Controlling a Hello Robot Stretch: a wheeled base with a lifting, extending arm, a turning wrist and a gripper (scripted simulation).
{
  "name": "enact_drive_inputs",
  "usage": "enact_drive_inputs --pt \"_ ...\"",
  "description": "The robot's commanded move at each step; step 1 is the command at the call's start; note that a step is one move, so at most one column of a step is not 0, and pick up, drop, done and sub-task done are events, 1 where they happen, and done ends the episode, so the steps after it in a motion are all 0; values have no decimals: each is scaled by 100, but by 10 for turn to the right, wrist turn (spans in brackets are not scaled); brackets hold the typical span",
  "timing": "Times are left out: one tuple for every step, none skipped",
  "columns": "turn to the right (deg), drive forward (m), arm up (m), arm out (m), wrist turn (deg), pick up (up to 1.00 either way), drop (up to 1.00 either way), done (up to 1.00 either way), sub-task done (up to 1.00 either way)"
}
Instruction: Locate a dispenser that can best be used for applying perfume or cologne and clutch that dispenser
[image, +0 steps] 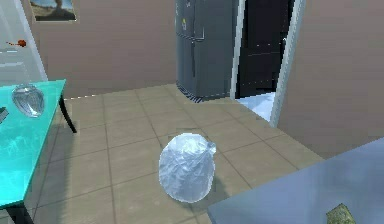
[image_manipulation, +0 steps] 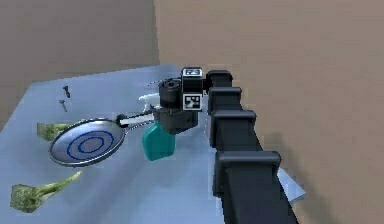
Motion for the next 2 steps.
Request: enact_drive_inputs --pt "0 0 0 0 0 100 0 0 0" --pt "0 0 0 0 0 0 0 100 0"
